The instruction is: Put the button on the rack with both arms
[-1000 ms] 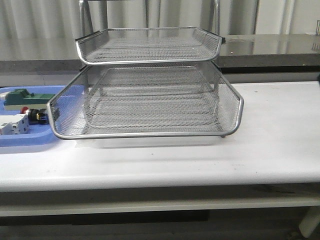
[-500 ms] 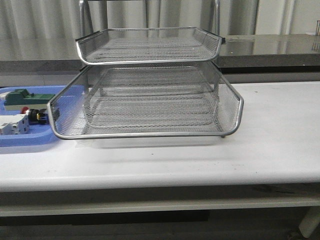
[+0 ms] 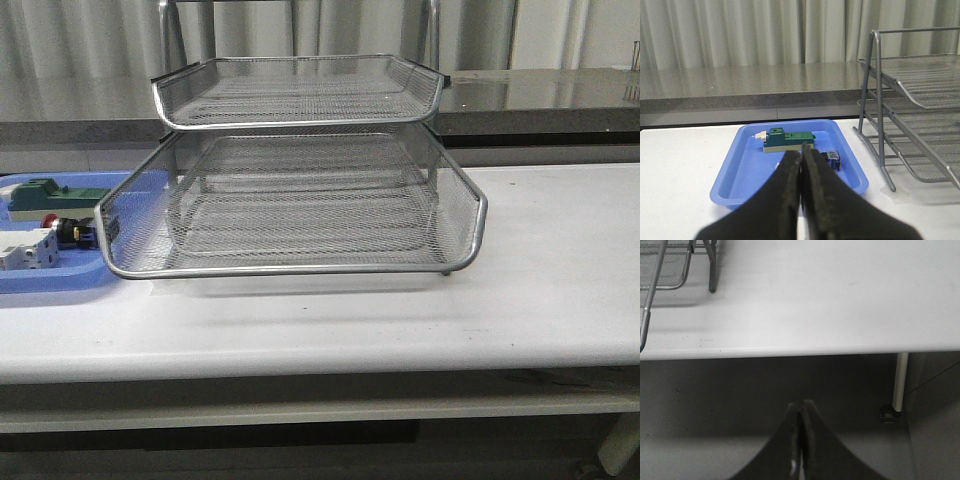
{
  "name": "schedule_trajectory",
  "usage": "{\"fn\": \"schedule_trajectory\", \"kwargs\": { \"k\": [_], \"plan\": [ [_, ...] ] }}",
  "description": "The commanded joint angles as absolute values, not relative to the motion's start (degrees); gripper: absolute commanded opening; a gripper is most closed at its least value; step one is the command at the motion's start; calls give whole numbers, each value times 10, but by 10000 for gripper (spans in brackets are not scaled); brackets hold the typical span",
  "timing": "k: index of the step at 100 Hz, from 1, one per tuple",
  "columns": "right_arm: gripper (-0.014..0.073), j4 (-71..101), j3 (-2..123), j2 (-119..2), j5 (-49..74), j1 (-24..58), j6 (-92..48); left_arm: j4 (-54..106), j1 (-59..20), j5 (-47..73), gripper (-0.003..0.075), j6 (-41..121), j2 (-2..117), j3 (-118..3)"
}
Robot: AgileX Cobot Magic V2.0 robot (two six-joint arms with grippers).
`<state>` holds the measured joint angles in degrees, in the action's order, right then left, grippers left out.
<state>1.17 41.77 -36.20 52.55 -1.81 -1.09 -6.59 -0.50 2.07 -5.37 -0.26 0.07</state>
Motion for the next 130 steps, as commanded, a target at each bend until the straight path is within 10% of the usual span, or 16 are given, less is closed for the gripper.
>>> {"fn": "schedule_trajectory", "kwargs": {
  "k": [1, 130],
  "plan": [
    [-67, 6, 438, -361, 498, -21, -11, -65, -8, -22, 4, -58, -23, 27],
    [-68, 6, 438, -361, 499, -21, -11, 23, -8, -63, 4, -58, 3, -30]
  ]
}}
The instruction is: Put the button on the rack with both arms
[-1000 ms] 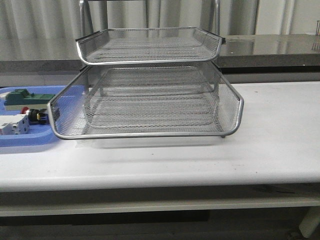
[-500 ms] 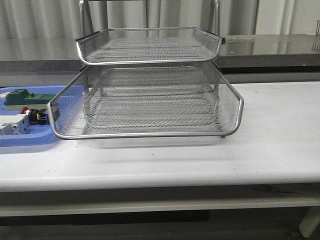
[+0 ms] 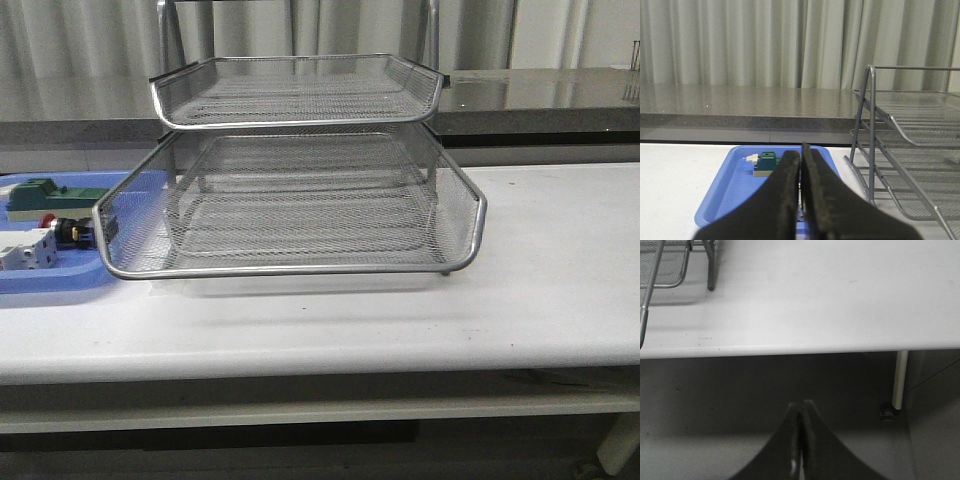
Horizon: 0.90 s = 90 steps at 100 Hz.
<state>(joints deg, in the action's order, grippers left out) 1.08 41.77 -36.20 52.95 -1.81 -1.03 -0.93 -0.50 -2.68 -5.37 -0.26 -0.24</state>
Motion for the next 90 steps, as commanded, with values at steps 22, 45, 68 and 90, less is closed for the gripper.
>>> {"fn": "schedule_trajectory", "kwargs": {
  "k": [22, 45, 68, 90],
  "plan": [
    [-68, 6, 438, -361, 499, -21, -11, 25, -8, 48, 4, -58, 126, -152],
    [-68, 6, 438, -361, 499, -21, -11, 24, -8, 202, 4, -58, 310, -337],
    [-68, 6, 438, -361, 499, -21, -11, -17, -8, 325, 4, -51, 495, -494],
    [-68, 6, 438, -361, 499, -21, -11, -40, -8, 403, 4, -45, 658, -599]
  ]
}}
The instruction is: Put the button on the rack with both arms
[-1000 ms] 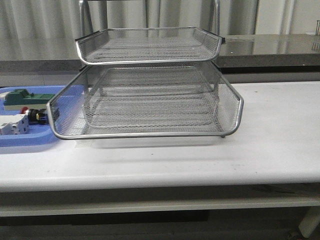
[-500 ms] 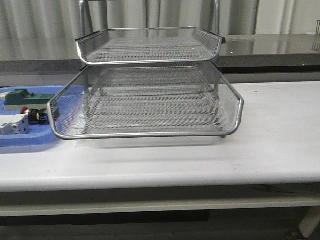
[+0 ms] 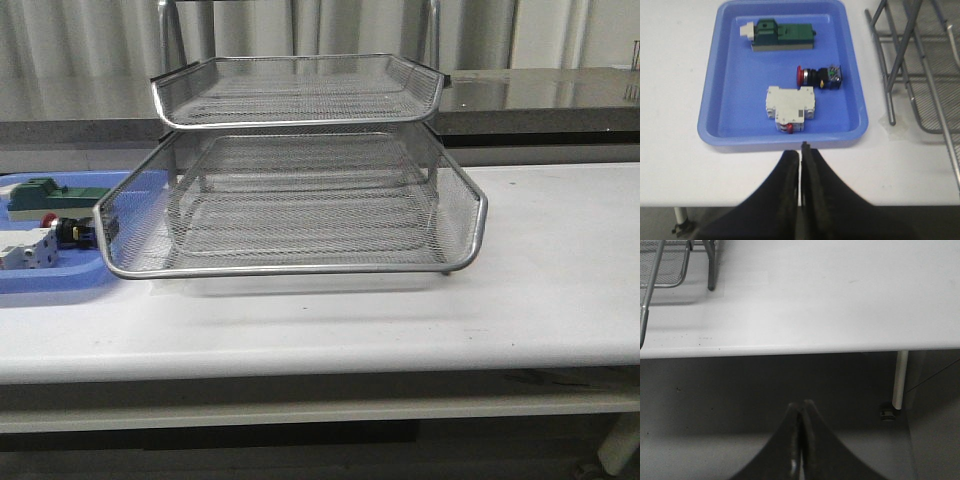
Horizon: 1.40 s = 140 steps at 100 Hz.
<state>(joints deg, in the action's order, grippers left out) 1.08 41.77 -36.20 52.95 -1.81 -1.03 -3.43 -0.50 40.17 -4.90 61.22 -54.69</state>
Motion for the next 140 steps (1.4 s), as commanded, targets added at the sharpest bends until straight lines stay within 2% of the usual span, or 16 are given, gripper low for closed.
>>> {"fn": "schedule_trajectory", "kwargs": {
  "k": [1, 20, 36, 43, 48, 55, 65, 70, 77, 114, 130, 140],
  "plan": [
    [-68, 6, 438, -361, 499, -21, -11, -40, -8, 405, 4, -42, 663, -602],
    [-68, 6, 438, -361, 499, -21, -11, -40, -8, 424, 4, -30, 772, -657],
    [-68, 6, 438, -361, 499, -21, -11, -40, -8, 425, 7, -22, 812, -683],
    [-68, 6, 438, -361, 499, -21, -11, -40, -8, 426, 40, -17, 817, -687],
    [-68, 6, 438, -361, 499, -21, -11, -39, -8, 430, 98, 0, 818, -687],
    [-68, 6, 438, -361, 499, -21, -11, -39, -8, 437, 228, 19, 818, -687],
    [-68, 6, 438, -361, 499, -21, -11, -40, -8, 445, 480, 23, 818, -687],
    [-68, 6, 438, -361, 499, -21, -11, -40, -8, 445, 573, 23, 818, -687],
    [-68, 6, 438, -361, 499, -21, -11, -39, -8, 445, 634, 23, 818, -687],
    [-68, 6, 438, -361, 499, -21, -11, -18, -8, 413, 600, 55, 822, -692],
    [-68, 6, 438, -361, 499, -21, -11, -18, -8, 431, 600, 125, 854, -760],
    [-68, 6, 438, -361, 499, -21, -11, 0, -8, 483, 601, 195, 898, -836]
  ]
}}
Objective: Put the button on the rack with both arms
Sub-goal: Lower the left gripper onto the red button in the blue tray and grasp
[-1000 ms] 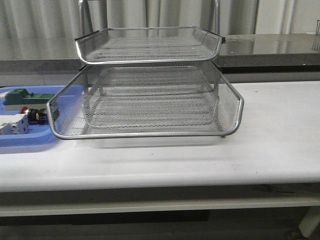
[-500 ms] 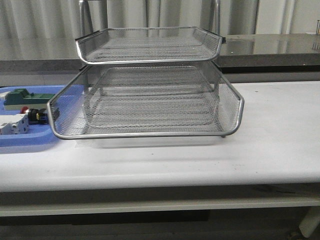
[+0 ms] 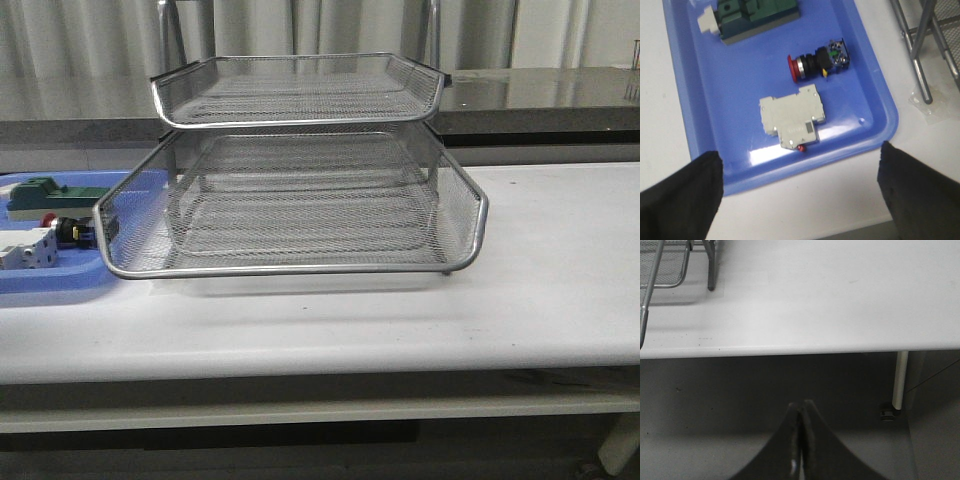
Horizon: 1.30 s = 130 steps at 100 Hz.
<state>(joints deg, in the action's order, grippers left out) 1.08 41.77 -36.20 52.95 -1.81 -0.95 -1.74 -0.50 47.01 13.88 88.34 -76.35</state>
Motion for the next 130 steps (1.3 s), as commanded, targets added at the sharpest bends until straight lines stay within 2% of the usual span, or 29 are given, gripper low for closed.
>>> {"fn": "schedule_trajectory", "kwargs": {
  "k": [1, 36, 56, 86, 130],
  "plan": [
    [-68, 6, 438, -361, 499, -21, -11, 7, -8, 488, 601, 200, 901, -841],
    [-68, 6, 438, -361, 499, -21, -11, 55, -8, 683, 601, 352, 1121, -1148],
    [-68, 6, 438, -361, 499, -21, -11, 76, -8, 698, 601, 428, 1210, -1251],
    [-68, 6, 438, -361, 499, -21, -11, 89, -15, 713, 601, 518, 1286, -1289],
    [-68, 6, 438, -361, 499, -21, -11, 90, -15, 708, 601, 549, 1333, -1289]
  ]
}}
